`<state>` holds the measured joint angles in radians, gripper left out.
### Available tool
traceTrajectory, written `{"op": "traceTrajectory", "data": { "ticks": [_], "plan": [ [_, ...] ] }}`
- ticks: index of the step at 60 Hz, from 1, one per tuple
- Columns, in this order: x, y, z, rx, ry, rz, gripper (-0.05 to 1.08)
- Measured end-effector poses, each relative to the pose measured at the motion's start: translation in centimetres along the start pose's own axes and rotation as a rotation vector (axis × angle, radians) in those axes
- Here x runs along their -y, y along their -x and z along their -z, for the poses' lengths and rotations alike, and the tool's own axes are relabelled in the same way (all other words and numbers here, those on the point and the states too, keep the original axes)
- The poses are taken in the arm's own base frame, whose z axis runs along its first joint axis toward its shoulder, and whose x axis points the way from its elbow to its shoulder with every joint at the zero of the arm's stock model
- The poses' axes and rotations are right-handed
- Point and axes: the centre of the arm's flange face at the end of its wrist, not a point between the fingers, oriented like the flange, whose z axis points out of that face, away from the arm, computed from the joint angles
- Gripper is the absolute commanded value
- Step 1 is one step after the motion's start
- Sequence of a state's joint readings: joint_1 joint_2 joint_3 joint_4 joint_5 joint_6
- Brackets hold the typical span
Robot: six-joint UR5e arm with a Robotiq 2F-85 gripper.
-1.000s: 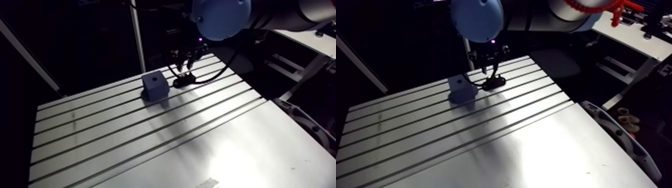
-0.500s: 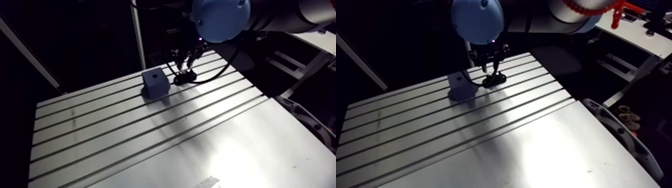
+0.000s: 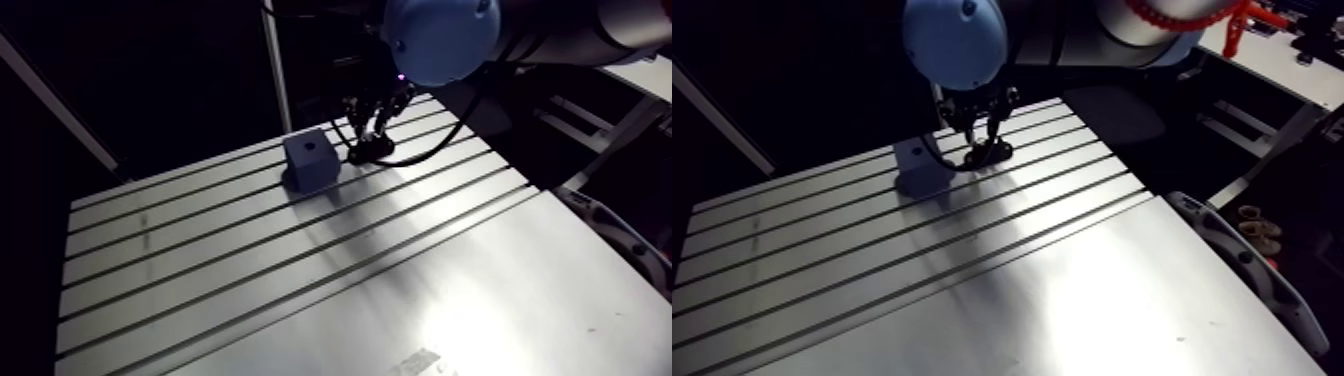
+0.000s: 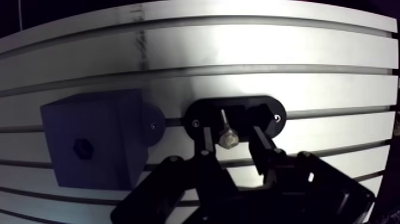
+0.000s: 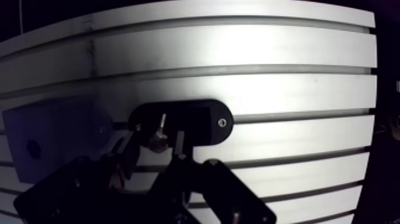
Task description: Pick up the M10 bolt and insert it into the hex recess until seated.
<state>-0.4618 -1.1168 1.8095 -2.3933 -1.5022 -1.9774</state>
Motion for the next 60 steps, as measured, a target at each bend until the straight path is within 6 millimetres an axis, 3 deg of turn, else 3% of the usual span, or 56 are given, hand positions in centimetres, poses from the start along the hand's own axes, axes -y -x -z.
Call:
{"op": "traceTrajectory", "data": {
  "ticks": [60],
  "plan": [
    [0.15,0.0,-0.54,0.011,0.005,0.0,0.59]
  ]
}}
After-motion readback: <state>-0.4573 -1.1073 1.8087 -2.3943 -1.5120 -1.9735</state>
